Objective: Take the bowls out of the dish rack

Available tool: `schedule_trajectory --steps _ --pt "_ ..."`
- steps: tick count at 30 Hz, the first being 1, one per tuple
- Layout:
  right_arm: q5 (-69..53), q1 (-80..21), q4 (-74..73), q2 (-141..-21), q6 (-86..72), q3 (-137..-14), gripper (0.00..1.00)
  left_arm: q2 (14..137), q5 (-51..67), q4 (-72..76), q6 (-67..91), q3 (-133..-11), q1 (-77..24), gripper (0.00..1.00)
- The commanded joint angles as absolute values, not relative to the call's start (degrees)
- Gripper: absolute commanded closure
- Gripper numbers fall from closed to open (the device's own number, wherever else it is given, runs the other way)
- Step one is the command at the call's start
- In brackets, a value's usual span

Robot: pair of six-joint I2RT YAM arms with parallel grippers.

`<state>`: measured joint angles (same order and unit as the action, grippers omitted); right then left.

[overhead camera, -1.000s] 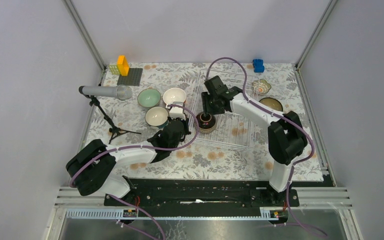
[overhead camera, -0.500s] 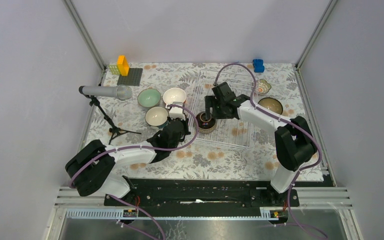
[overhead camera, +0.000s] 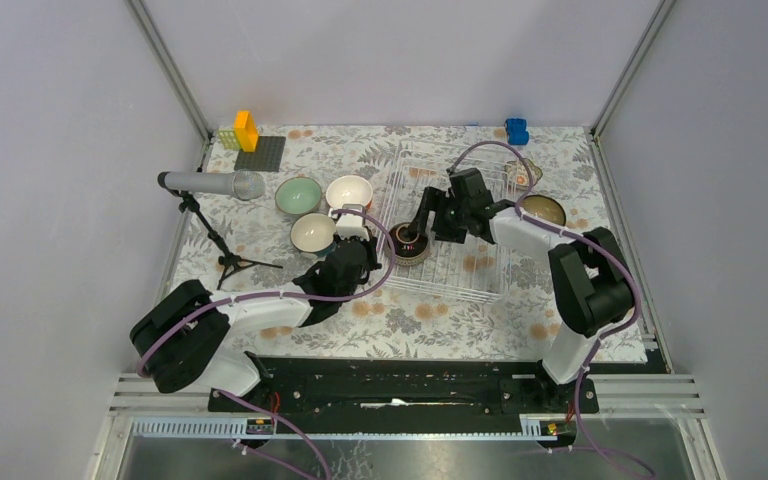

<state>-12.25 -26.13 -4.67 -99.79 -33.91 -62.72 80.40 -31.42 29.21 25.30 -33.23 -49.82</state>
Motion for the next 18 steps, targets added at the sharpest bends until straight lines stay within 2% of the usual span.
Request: schedule_trajectory --steps 1,3,5,8,18 --pt "-16.9 -26.2 -1.0 -101.8 -35.9 -61.1 0.15 78.2 -32.0 34.3 26.7 -33.1 -50.2 0.98" --pt "-16.4 -26.1 -0.9 -102.1 -36.9 -60.5 0.13 78.1 -32.3 34.4 26.7 -33.1 -50.1 0.98" --pt "-15.7 -26.1 -1.0 -103.0 -38.1 -59.9 0.06 78.3 -32.8 34.4 26.9 -33.1 -50.2 0.98" --pt "-16.5 -26.1 -0.5 -104.2 -39.4 -59.0 0.01 78.2 -33.4 34.4 27.4 -32.9 -50.1 0.98" --pt "-19.6 -26.0 5.5 -105.1 -46.0 -57.4 0.01 78.0 -34.1 34.5 27.5 -32.8 -50.1 0.99"
